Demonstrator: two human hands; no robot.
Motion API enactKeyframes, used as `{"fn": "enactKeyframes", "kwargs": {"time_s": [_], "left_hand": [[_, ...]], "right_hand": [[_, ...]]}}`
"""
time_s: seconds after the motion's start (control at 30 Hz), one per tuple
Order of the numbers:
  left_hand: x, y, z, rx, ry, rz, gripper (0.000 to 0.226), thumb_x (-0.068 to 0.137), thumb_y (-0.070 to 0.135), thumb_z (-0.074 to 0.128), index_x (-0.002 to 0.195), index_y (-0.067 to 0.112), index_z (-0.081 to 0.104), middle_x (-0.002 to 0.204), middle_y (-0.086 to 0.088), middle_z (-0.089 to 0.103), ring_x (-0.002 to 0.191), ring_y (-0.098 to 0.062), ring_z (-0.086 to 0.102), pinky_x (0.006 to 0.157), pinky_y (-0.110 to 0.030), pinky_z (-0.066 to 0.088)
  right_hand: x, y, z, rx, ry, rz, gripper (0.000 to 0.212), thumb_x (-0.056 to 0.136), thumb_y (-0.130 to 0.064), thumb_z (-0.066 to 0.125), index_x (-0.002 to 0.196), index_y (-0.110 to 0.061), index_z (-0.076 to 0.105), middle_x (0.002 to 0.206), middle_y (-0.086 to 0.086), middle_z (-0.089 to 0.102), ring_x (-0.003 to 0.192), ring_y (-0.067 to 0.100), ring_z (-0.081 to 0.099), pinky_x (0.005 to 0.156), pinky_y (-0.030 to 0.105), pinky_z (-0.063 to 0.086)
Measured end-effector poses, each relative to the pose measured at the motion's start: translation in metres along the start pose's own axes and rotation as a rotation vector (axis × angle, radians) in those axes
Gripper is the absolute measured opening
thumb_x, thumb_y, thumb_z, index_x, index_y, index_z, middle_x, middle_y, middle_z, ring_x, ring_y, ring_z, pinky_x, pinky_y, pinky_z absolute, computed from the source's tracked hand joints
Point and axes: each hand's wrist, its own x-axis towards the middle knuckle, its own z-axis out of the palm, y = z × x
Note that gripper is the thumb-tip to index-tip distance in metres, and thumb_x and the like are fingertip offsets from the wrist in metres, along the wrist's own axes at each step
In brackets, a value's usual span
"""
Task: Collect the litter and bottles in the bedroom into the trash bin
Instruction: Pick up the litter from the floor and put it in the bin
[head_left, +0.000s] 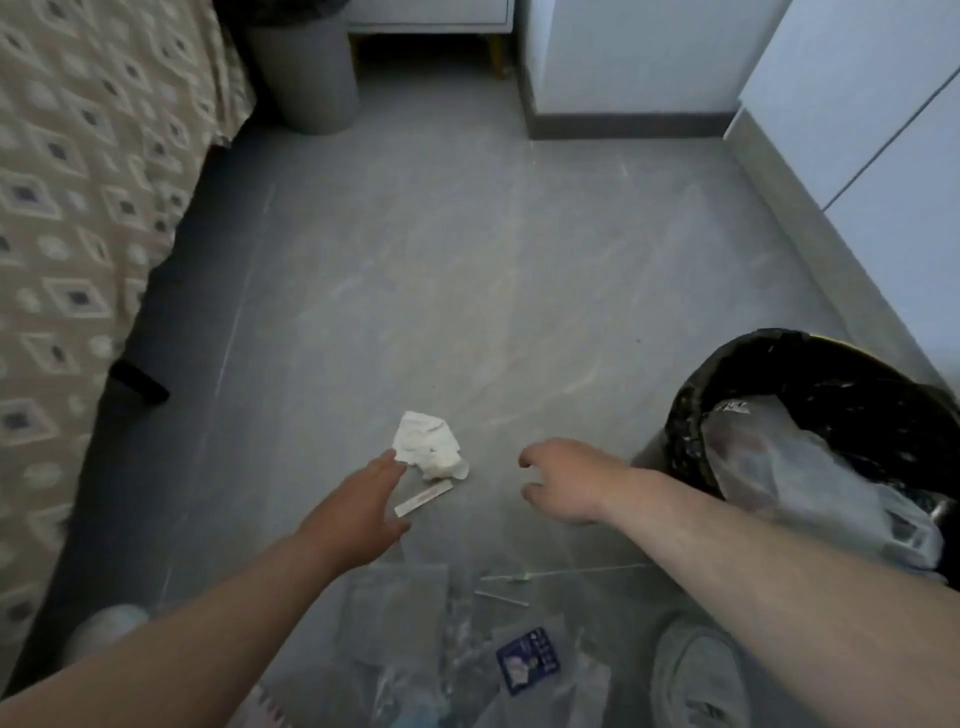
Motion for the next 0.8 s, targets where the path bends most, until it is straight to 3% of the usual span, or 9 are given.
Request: {"fn": "enactKeyframes", "kwargs": {"time_s": [0.13,0.23,0.4,0.47,0.53,0.6,0.7,0.8], "left_hand": [[0.055,-0.003,0.014,0.218,-0.005,0.138,0.098,0.078,0.044,0.069,0.151,0.018,0.009,0.160,-0.007,-0.002,0.147,-0.024,0.004,0.117,-0.036,0.020],[0.086,-0.004,0.020,0.399,-0.037,0.218,0.103,0.075,0.051,0.066,0.151,0.020,0.002,0.160,-0.008,-0.006,0.147,-0.027,-0.002,0.115,-0.041,0.019],[0.102,-0.014,0.037,0.438,-0.131,0.241,0.095,0.072,0.042,0.068,0.148,0.024,0.015,0.159,-0.009,0.003,0.146,-0.027,0.011,0.110,-0.041,0.030],[0.101,-0.021,0.037,0.411,-0.102,0.249,0.083,0.076,0.041,0.066,0.146,0.027,0.024,0.158,-0.008,0.014,0.141,-0.028,0.023,0.106,-0.040,0.034],[0.099,-0.030,0.036,0.364,-0.067,0.246,0.068,0.081,0.040,0.063,0.142,0.031,0.035,0.151,-0.005,0.028,0.130,-0.030,0.036,0.099,-0.039,0.039],[0.096,-0.038,0.036,0.296,-0.047,0.220,0.056,0.082,0.036,0.064,0.135,0.031,0.046,0.139,-0.004,0.040,0.120,-0.029,0.044,0.094,-0.038,0.042],[0.092,-0.049,0.035,0.141,0.000,0.129,0.040,0.082,0.029,0.064,0.122,0.027,0.061,0.123,-0.007,0.049,0.109,-0.031,0.051,0.089,-0.036,0.045],[0.085,-0.054,0.040,0.070,0.085,0.035,0.025,0.082,0.027,0.063,0.106,0.021,0.069,0.108,-0.011,0.053,0.096,-0.034,0.058,0.078,-0.032,0.044]], "right_hand": [[0.023,0.002,0.048,-0.034,-0.105,0.022,0.050,0.091,-0.031,0.052,0.137,-0.015,0.044,0.140,0.013,0.045,0.128,0.033,0.046,0.104,0.040,0.041],[0.037,-0.002,0.085,-0.012,-0.089,-0.013,0.044,0.089,-0.028,0.054,0.129,-0.011,0.048,0.134,0.012,0.045,0.123,0.034,0.046,0.100,0.041,0.043],[0.049,-0.029,0.122,-0.063,0.027,-0.154,0.065,0.087,-0.036,0.059,0.143,-0.012,0.036,0.156,0.009,0.025,0.143,0.026,0.025,0.112,0.039,0.027],[0.052,-0.038,0.133,-0.128,0.093,-0.192,0.074,0.072,-0.045,0.072,0.136,-0.015,0.048,0.151,0.009,0.039,0.137,0.026,0.039,0.101,0.045,0.039],[0.055,-0.041,0.142,-0.139,0.097,-0.141,0.081,0.041,-0.055,0.083,0.112,-0.021,0.067,0.128,0.007,0.063,0.113,0.024,0.063,0.076,0.040,0.054],[0.057,-0.042,0.146,-0.124,0.138,-0.097,0.078,0.029,-0.058,0.083,0.099,-0.025,0.072,0.118,0.003,0.069,0.102,0.022,0.069,0.067,0.035,0.056],[0.060,-0.043,0.153,-0.096,0.253,-0.110,0.050,0.049,-0.040,0.077,0.094,-0.021,0.072,0.123,0.014,0.065,0.106,0.032,0.066,0.074,0.041,0.056],[0.060,-0.060,0.147,0.116,0.330,0.125,0.036,0.075,-0.041,0.060,0.098,-0.014,0.063,0.116,0.017,0.057,0.106,0.037,0.055,0.089,0.040,0.048]]}}
